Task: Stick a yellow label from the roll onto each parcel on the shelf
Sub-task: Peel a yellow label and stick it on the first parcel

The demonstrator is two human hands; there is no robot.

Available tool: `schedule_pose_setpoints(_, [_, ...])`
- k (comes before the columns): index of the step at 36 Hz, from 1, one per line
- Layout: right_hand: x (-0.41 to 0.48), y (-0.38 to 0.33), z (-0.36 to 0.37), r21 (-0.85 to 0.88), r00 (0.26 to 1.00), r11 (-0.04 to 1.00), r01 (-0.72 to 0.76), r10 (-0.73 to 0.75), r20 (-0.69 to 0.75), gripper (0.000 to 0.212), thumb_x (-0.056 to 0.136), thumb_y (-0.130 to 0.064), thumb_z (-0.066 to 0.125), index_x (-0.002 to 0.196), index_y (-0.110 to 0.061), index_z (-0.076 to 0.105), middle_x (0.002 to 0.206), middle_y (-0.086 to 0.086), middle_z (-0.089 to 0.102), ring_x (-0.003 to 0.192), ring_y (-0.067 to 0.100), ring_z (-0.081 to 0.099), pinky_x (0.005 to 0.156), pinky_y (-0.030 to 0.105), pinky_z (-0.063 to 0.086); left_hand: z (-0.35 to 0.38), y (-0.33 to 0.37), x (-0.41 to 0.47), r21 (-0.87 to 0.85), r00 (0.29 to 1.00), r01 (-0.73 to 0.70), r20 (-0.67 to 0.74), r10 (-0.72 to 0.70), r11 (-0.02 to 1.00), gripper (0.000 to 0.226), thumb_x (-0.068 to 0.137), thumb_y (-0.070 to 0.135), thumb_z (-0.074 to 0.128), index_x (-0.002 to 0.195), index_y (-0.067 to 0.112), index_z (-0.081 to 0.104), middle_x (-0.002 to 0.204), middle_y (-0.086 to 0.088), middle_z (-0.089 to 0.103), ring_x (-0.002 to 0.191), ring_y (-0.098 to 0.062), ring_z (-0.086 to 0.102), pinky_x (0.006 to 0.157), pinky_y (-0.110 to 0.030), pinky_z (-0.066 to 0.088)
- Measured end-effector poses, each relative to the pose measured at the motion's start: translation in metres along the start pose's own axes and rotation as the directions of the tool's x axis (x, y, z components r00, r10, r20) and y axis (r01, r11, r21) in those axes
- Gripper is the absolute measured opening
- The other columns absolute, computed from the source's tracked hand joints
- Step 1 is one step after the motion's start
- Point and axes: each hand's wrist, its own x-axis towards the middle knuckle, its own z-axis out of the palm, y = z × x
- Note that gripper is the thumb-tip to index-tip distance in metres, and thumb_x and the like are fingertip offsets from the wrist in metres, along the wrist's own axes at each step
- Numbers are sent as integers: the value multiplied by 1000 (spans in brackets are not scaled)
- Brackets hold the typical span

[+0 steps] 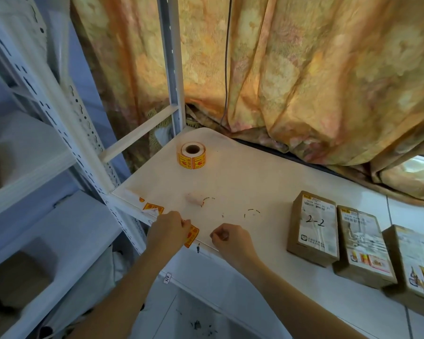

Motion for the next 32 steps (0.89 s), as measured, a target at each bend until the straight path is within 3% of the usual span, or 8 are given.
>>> schedule_pose_setpoints(5, [5, -4, -2, 2, 1000, 1000, -5, 5, 20, 15, 86, -16, 56, 91, -14, 71, 84, -5, 63, 71, 6, 55, 62, 12, 43, -6, -1, -4, 9, 1000, -15, -12, 15, 1000, 14, 91, 31, 56, 97, 18, 60, 93, 1, 66, 78, -11, 57, 67, -26, 47])
schedule_pose_setpoints(10, [8, -16, -3, 76, 1000, 997, 6, -6, -5, 14, 84, -18, 57, 87, -17, 71, 79, -6, 65, 76, 12, 61, 60, 15, 43, -9, 2, -3, -157, 998, -42, -57, 33, 987, 7, 88, 26, 61, 89, 19, 60, 91, -1, 70, 78, -14, 61, 76, -33, 55])
schedule_pose_setpoints(12, [8, -21, -1, 185, 999, 982, -45, 46, -2, 9, 83, -21, 61, 80, -21, 69, 79, -4, 68, 76, 16, 66, 65, 22, 53, -11, 6, -4, -237, 995, -65, -87, 45, 969, 8, 86, 26, 63, 85, 21, 58, 88, -2, 70, 72, -13, 61, 72, -27, 53])
schedule_pose_setpoints(17, [6, -31, -7, 593, 973, 773, -228, 199, 114, 9, 81, -19, 70, 74, -14, 68, 77, 7, 66, 76, 19, 63, 78, 32, 59, -20, 22, -7, -439, 984, -116, -171, 44, 891, 4, 85, 23, 65, 84, 24, 61, 74, 1, 69, 60, -12, 66, 61, -32, 60])
schedule_pose_setpoints(21, [2, -34, -26, 782, 962, 569, -255, 232, 145, 10, 82, -13, 69, 87, -5, 69, 85, 12, 65, 79, 23, 63, 74, 31, 57, -24, 37, -8, -554, 961, -196, -273, 46, 809, 4, 85, 22, 66, 89, 21, 65, 75, 2, 69, 58, -9, 66, 48, -13, 53])
schedule_pose_setpoints(23, [0, -37, -38, 855, 966, 462, -236, 207, 155, 14, 82, -9, 68, 94, -1, 68, 87, 15, 68, 77, 25, 66, 72, 30, 58, -25, 46, -9, -588, 950, -242, -306, 65, 772, 6, 84, 22, 66, 89, 22, 64, 73, 5, 68, 60, -8, 66, 50, -12, 53])
schedule_pose_setpoints(26, [-4, -39, -56, 897, 983, 413, -157, 149, 104, 18, 82, -5, 66, 98, 2, 67, 92, 18, 71, 78, 22, 70, 70, 28, 58, -24, 58, -11, -657, 951, -269, -298, 85, 704, 7, 85, 19, 65, 91, 22, 65, 74, 2, 70, 63, -8, 67, 55, -19, 57])
schedule_pose_setpoints(32, [-11, -29, -87, 873, 993, 488, 13, 95, -68, 15, 79, -3, 68, 94, -5, 70, 94, 14, 73, 87, 25, 71, 73, 27, 58, -19, 87, -15, -704, 947, -322, -244, 211, 633, 14, 85, 16, 65, 88, 30, 63, 71, 5, 70, 64, -8, 67, 52, -17, 55])
